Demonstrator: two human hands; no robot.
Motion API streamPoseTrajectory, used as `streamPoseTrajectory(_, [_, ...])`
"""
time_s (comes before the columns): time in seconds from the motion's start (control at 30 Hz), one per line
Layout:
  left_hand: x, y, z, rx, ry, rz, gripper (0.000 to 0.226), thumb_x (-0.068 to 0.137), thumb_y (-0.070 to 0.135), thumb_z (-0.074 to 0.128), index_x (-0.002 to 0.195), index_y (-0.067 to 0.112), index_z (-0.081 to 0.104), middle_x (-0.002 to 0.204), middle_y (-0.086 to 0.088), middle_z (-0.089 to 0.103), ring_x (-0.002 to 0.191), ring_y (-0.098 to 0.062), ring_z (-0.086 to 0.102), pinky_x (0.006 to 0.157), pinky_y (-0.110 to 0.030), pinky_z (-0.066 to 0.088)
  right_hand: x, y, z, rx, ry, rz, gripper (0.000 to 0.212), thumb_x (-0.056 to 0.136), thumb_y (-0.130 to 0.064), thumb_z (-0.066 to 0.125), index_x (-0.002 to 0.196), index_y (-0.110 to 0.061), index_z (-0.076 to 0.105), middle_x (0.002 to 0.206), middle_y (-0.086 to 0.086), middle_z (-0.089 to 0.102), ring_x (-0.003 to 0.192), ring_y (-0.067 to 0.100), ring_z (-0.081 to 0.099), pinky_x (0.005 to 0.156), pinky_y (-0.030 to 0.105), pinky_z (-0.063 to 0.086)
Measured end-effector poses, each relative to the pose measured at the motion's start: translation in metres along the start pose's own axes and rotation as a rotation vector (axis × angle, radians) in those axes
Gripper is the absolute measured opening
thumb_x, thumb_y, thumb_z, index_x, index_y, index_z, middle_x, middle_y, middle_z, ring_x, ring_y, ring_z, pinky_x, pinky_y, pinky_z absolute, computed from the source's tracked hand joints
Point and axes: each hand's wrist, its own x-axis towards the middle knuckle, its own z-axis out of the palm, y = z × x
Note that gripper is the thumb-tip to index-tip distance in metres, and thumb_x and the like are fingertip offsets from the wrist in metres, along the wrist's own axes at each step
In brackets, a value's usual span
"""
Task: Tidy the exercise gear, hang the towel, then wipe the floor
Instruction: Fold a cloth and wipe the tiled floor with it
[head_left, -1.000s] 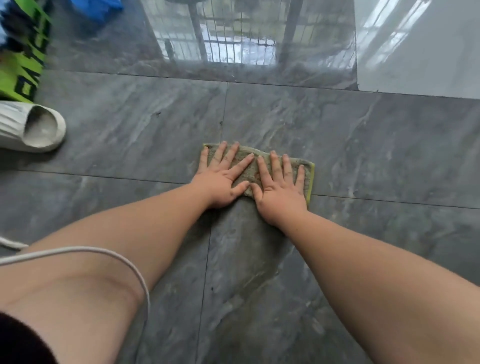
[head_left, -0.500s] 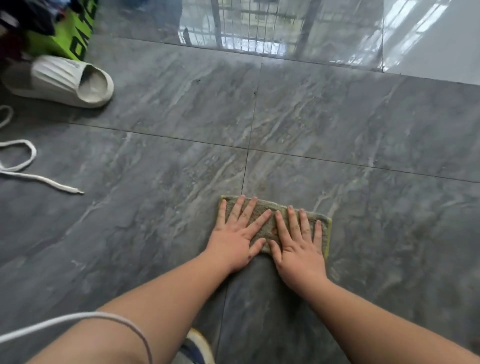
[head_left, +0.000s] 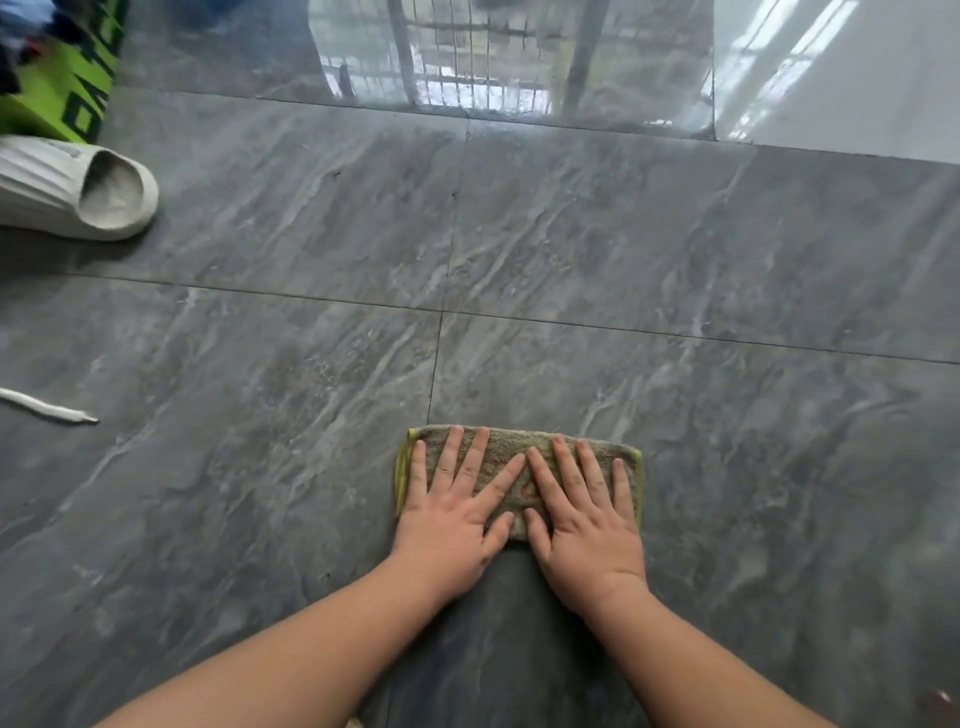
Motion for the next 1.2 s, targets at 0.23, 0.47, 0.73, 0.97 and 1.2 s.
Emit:
streamPoseTrajectory(0.23, [0.088,0.052,-0.026,-0.001,-0.037,0.005,0.065,0.096,0.060,0.017,0.150,0.048,-0.017,0.157,0.001,-0.032,0.145,-0.025,-0.032,0.112,-0.060,-0.021,0.047,0.080,-0.023,-0.021,0.002,0.079,0.069,0.092,-0.058,0.029,0.154,-0.042,0.003,0.163,-0.008,0.003,0.151,0.014,0.004,0.121,0.047,-0.003])
streamPoseTrajectory(0.47, [0.168,0.136,-0.043,0.091,-0.066,0.283,0.064,0.095,0.060,0.017,0.152,0.047,-0.010,0.164,-0.001,-0.018,0.149,-0.029,-0.022,0.113,-0.062,-0.017,0.030,0.162,-0.036,0.012,-0.004,0.416,0.068,0.092,-0.055,0.014,0.153,-0.041,-0.011,0.161,-0.010,-0.019,0.151,0.013,-0.013,0.121,0.043,-0.011])
streamPoseTrajectory(0.73, [0.206,0.221,-0.039,0.156,-0.055,0.537,0.064,0.095,0.058,0.020,0.153,0.047,-0.003,0.165,-0.002,-0.012,0.151,-0.030,-0.016,0.114,-0.062,-0.015,-0.013,0.221,-0.039,0.054,0.029,0.674,0.069,0.092,-0.055,0.015,0.156,-0.034,-0.005,0.166,-0.002,-0.008,0.151,0.019,-0.008,0.122,0.045,-0.004])
streamPoseTrajectory(0.97, [0.194,0.189,-0.037,0.203,-0.040,0.675,0.062,0.095,0.057,0.017,0.152,0.049,-0.003,0.166,0.001,-0.009,0.151,-0.026,-0.014,0.117,-0.059,-0.011,-0.035,0.155,-0.016,0.124,0.061,0.773,0.072,0.095,-0.055,0.018,0.157,-0.024,-0.002,0.166,0.006,-0.006,0.151,0.025,-0.008,0.121,0.049,-0.007])
streamPoseTrajectory(1.2, [0.157,0.123,-0.037,0.283,-0.095,0.872,0.062,0.095,0.055,0.022,0.152,0.051,-0.004,0.166,0.000,-0.008,0.151,-0.030,-0.012,0.118,-0.060,-0.006,-0.058,0.056,-0.001,0.231,0.055,0.852,0.076,0.093,-0.054,0.029,0.157,-0.018,0.013,0.165,0.014,0.006,0.151,0.034,0.004,0.120,0.055,0.004])
